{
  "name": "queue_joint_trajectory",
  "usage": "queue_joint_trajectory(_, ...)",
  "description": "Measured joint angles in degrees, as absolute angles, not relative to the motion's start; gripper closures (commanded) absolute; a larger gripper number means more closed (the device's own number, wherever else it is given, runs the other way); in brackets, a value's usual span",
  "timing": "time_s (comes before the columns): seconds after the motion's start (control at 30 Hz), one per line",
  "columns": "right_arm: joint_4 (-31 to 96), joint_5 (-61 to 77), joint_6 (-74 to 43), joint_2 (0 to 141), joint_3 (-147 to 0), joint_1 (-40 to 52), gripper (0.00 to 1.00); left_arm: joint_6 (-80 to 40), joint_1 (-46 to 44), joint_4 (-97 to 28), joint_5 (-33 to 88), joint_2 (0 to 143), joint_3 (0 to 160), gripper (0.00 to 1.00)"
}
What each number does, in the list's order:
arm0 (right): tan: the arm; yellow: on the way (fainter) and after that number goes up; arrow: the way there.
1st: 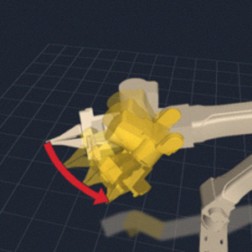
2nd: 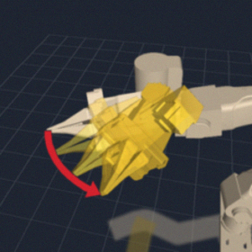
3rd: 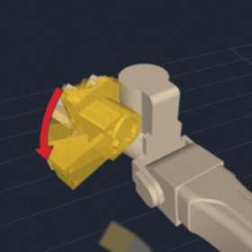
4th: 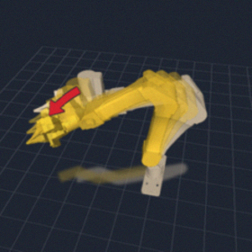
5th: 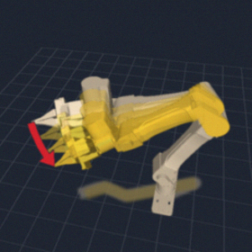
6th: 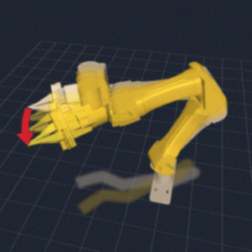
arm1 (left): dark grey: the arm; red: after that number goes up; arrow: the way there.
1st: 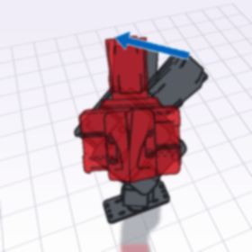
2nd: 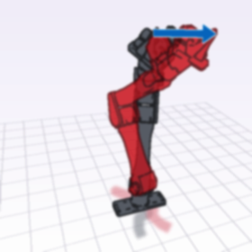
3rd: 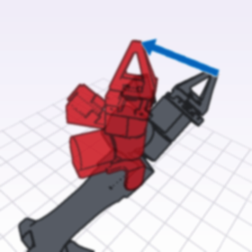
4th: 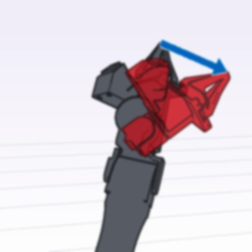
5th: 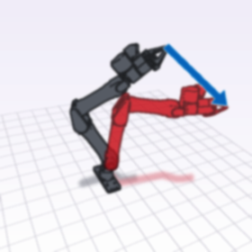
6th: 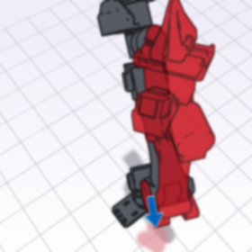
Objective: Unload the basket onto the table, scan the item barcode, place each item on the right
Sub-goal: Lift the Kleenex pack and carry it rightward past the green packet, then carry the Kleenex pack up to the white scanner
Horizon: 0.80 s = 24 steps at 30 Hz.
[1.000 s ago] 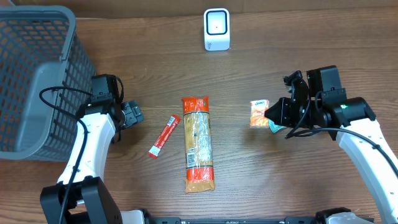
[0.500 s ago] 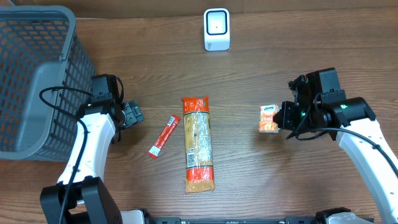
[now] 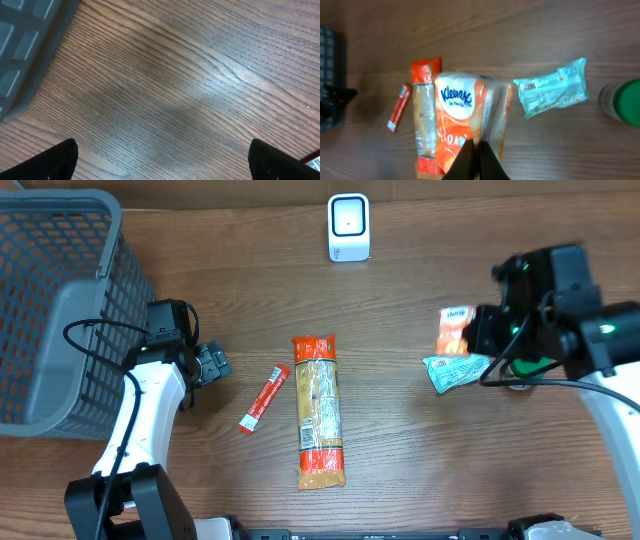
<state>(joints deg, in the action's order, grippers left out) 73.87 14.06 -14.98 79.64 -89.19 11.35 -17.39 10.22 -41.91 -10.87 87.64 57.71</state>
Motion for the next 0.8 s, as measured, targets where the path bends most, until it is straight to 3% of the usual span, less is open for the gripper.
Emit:
queue_joint_trajectory(0.17, 75.88, 13.61, -15.0, 80.82, -96.31, 11.4, 0.96, -17.39, 10.22, -41.91, -10.87, 87.64, 57.71, 0.0)
queue_joint_trajectory(0.8, 74.48, 10.92, -14.98, 90.94, -98.39, 20.84, 0.96, -17.39, 10.22, -41.91, -10.87, 87.64, 57.71, 0.0)
